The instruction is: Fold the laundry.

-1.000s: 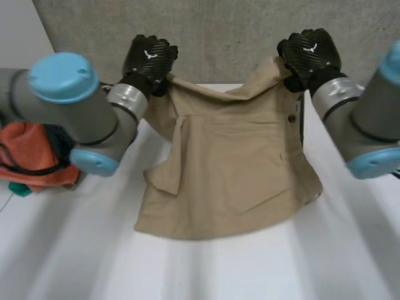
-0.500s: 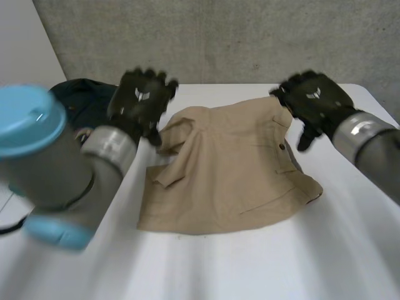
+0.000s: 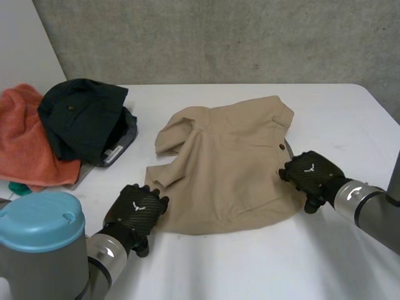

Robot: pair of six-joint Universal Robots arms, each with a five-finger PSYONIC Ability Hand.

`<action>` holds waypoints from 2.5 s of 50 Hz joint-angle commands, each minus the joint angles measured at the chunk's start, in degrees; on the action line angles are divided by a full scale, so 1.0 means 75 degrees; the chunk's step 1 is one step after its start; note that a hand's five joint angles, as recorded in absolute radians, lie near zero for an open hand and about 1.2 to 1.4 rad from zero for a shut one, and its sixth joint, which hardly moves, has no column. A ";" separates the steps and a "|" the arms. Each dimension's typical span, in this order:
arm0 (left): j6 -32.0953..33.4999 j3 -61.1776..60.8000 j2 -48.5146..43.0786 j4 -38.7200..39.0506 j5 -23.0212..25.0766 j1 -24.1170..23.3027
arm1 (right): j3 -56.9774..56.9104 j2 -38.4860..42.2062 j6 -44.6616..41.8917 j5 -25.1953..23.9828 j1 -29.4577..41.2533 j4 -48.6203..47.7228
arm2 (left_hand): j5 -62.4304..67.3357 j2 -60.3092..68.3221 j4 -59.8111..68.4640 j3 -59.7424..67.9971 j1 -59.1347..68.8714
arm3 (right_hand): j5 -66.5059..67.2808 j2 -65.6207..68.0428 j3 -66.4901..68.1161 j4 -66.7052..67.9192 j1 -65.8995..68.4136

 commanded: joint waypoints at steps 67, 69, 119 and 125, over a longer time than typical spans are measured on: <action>0.0228 0.2998 0.0467 -0.2211 0.0055 0.0118 | -0.1870 -0.2112 -0.0114 0.0875 0.0233 0.3949 | 0.7740 0.7773 0.7771 0.7774 0.7788 | 0.6633 0.6616 0.6647 0.6642 0.6606; 0.0368 0.3675 -0.0491 -0.2094 -0.0003 0.0152 | -0.2173 -0.1528 -0.0103 0.1190 0.0443 0.3832 | 0.7740 0.7773 0.7771 0.7774 0.7788 | 0.6633 0.6616 0.6647 0.6642 0.6606; 0.1271 0.2955 -0.1637 0.1426 -0.0167 0.0317 | -0.2305 0.1407 0.0905 0.2528 0.1558 -0.1504 | 0.7740 0.7773 0.7771 0.7774 0.7788 | 0.6633 0.6616 0.6647 0.6642 0.6606; 0.1283 0.2087 -0.0264 -0.0192 -0.0191 0.0282 | -0.1719 0.0399 0.0788 0.2493 0.1500 0.0254 | 0.7740 0.7773 0.7771 0.7774 0.7788 | 0.6633 0.6616 0.6647 0.6642 0.6606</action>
